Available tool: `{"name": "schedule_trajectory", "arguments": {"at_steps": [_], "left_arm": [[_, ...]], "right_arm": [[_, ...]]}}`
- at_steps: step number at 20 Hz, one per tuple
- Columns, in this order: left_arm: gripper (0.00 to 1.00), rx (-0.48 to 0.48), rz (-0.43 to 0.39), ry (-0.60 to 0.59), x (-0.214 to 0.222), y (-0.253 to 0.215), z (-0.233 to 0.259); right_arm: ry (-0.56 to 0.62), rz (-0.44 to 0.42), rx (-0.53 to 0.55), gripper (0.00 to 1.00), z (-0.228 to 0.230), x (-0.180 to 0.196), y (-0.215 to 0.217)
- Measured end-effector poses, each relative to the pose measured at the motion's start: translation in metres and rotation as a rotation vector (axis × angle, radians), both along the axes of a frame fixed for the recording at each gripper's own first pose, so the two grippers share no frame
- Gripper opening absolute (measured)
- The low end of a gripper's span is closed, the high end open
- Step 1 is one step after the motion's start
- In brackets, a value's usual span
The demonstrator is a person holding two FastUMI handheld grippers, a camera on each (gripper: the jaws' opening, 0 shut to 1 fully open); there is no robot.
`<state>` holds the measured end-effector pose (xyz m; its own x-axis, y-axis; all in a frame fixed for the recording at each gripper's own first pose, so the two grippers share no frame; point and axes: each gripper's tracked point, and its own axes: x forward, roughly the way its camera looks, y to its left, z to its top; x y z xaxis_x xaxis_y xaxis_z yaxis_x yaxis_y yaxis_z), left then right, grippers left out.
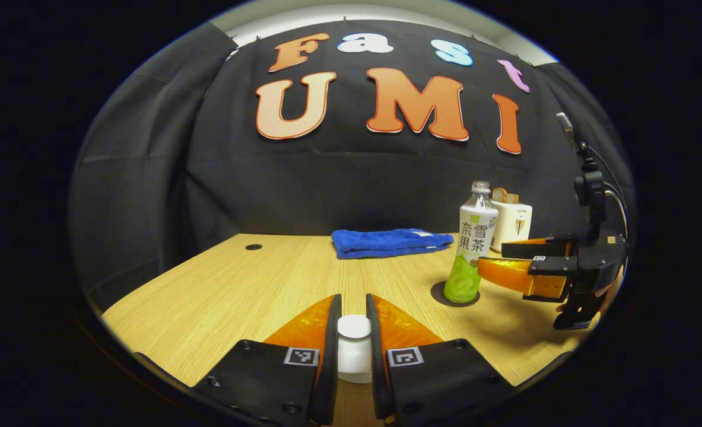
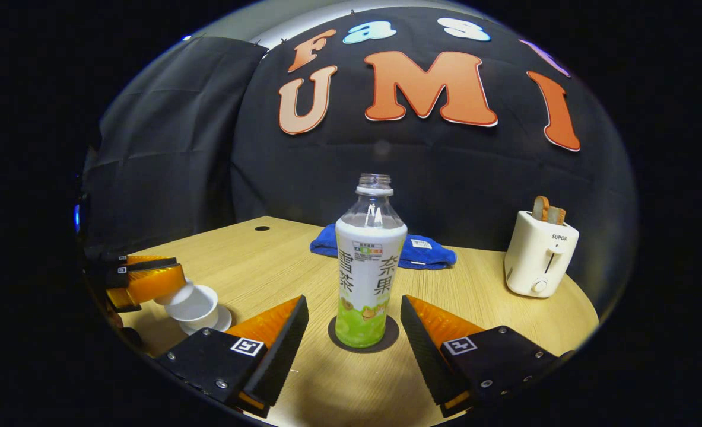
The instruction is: Open the teacup lid with one hand, grasp the water bottle and pour water into the teacup with the other hand; after pouring, place the water bottle on the coaster and then close the teacup lid.
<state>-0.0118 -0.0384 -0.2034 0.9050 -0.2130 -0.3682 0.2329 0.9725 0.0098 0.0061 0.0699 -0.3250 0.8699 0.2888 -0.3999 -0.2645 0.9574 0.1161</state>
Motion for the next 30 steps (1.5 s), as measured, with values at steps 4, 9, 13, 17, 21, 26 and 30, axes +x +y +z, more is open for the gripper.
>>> {"name": "schedule_trajectory", "arguments": {"at_steps": [4,9,13,17,21,26,30], "left_arm": [[0.28,0.019,0.001,0.021,0.002,-0.008,-0.009],[0.28,0.06,0.019,0.041,0.005,-0.008,-0.02],[0.28,0.063,0.02,0.045,0.004,-0.009,-0.021],[0.33,0.066,0.03,0.036,0.005,-0.009,-0.018],[0.63,0.075,0.069,-0.054,0.006,-0.002,0.014],[0.76,0.03,0.083,-0.16,0.001,-0.005,0.059],[0.93,0.002,0.069,-0.201,-0.005,-0.011,0.085]], "right_arm": [[0.005,-0.013,0.01,0.94,-0.001,-0.009,-0.016],[0.009,-0.024,0.026,0.94,-0.004,-0.015,-0.029],[0.032,-0.031,0.027,0.94,-0.014,-0.018,-0.034],[0.014,-0.032,0.045,0.94,-0.003,-0.02,-0.032],[-0.013,-0.046,0.054,0.94,0.011,-0.026,-0.033],[-0.102,-0.083,0.025,0.94,0.042,-0.035,-0.038],[-0.163,-0.121,-0.014,0.94,0.062,-0.041,-0.039]]}}
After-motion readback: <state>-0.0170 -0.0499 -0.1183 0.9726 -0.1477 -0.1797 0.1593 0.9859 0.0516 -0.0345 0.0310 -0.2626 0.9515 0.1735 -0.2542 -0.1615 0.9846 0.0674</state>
